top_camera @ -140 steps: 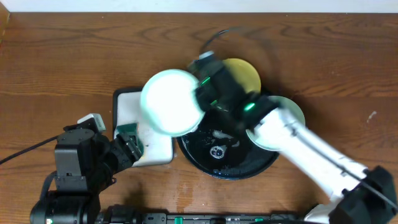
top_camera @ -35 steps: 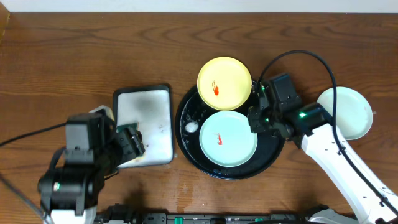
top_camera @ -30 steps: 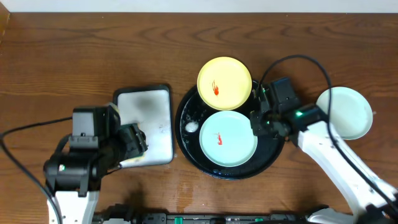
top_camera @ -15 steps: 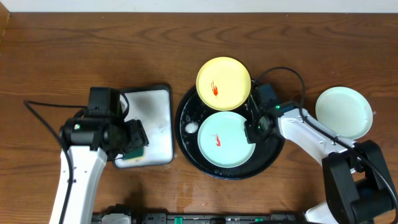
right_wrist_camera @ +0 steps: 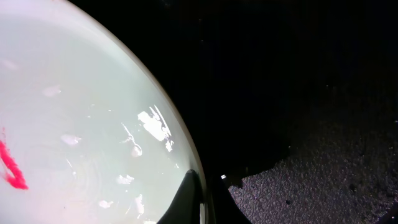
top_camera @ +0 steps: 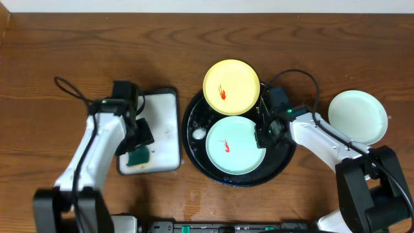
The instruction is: Clean dirty plates on tray and stack at the side
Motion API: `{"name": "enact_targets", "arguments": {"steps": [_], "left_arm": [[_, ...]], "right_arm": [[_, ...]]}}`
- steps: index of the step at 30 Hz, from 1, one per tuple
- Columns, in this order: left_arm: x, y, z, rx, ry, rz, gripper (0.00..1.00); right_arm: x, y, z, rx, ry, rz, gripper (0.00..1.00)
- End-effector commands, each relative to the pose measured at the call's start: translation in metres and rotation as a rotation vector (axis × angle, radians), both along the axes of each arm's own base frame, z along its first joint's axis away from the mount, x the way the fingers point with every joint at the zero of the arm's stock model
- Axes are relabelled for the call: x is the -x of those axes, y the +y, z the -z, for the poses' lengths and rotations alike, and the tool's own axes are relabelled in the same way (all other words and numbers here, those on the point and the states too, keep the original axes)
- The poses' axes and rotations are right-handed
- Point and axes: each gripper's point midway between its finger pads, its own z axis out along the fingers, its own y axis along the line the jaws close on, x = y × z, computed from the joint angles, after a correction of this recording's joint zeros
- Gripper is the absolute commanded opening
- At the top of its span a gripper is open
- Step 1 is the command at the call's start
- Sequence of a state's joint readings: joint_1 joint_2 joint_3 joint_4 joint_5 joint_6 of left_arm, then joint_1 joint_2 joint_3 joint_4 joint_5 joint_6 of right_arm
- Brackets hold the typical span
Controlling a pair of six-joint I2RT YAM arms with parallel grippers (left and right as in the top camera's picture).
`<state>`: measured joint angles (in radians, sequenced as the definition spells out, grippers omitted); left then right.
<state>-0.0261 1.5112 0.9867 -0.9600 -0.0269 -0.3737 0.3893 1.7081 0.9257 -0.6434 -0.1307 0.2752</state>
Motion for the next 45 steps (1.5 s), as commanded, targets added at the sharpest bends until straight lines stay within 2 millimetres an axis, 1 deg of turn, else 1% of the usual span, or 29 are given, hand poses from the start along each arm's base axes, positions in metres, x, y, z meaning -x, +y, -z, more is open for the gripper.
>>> {"name": "enact_targets", "arguments": {"steps": [1,4,5,6,10,12,14,16,17,20,22,25,28,29,30,31,33,34,37,45], "left_arm": [[0.004,0.016,0.019,-0.086,0.059,-0.061,0.59],[-0.002,0.017,0.033,-0.087,0.072,-0.065,0.57],[-0.004,0.016,0.037,-0.085,0.075,-0.064,0.55],[-0.007,0.013,0.047,-0.065,0.089,-0.054,0.52],[-0.007,0.002,0.068,-0.004,0.135,-0.017,0.45],[-0.008,-0.005,0.076,0.039,0.149,0.005,0.38],[-0.009,-0.014,0.081,0.095,0.153,0.029,0.25],[-0.010,-0.018,0.082,0.117,0.150,0.033,0.11],[-0.011,-0.018,0.082,0.117,0.148,0.034,0.08],[-0.012,-0.019,0.081,0.123,0.142,0.045,0.07],[-0.015,-0.023,0.076,0.148,0.129,0.072,0.07],[-0.022,-0.024,0.058,0.153,0.089,0.080,0.08],[-0.035,-0.024,0.030,0.151,-0.004,0.088,0.07],[-0.038,-0.024,0.020,0.149,-0.042,0.090,0.12],[-0.041,-0.024,0.011,0.149,-0.076,0.093,0.21],[-0.042,-0.024,0.003,0.148,-0.104,0.095,0.27],[-0.044,-0.024,-0.006,0.146,-0.137,0.098,0.34],[-0.044,-0.024,-0.009,0.145,-0.147,0.098,0.34],[-0.043,-0.024,-0.005,0.146,-0.135,0.098,0.34],[-0.032,-0.023,0.026,0.141,-0.057,0.092,0.34]], "right_arm": [[0.001,-0.012,0.009,0.057,0.013,0.026,0.01],[0.002,-0.012,0.009,0.058,0.015,0.026,0.01],[0.002,-0.012,0.009,0.058,0.015,0.026,0.01],[0.001,-0.012,0.009,0.057,0.015,0.026,0.01],[0.001,-0.011,0.009,0.053,0.015,0.025,0.01],[0.001,-0.011,0.009,0.051,0.014,0.026,0.01],[0.001,-0.011,0.009,0.050,0.014,0.029,0.01],[0.001,-0.011,0.009,0.050,0.014,0.029,0.01],[0.001,-0.011,0.009,0.050,0.014,0.029,0.01],[0.001,-0.011,0.009,0.050,0.015,0.029,0.01],[0.001,-0.011,0.009,0.051,0.015,0.029,0.01],[0.002,-0.011,0.009,0.051,0.017,0.028,0.01],[0.002,-0.011,0.009,0.051,0.016,0.027,0.01],[0.002,-0.011,0.009,0.051,0.016,0.027,0.01],[0.002,-0.011,0.009,0.051,0.016,0.028,0.01],[0.002,-0.011,0.009,0.051,0.016,0.027,0.01],[0.002,-0.011,0.009,0.051,0.016,0.027,0.01],[0.002,-0.011,0.009,0.051,0.016,0.027,0.01],[0.001,-0.011,0.009,0.051,0.016,0.028,0.01],[0.002,-0.011,0.009,0.051,0.016,0.027,0.01]]}}
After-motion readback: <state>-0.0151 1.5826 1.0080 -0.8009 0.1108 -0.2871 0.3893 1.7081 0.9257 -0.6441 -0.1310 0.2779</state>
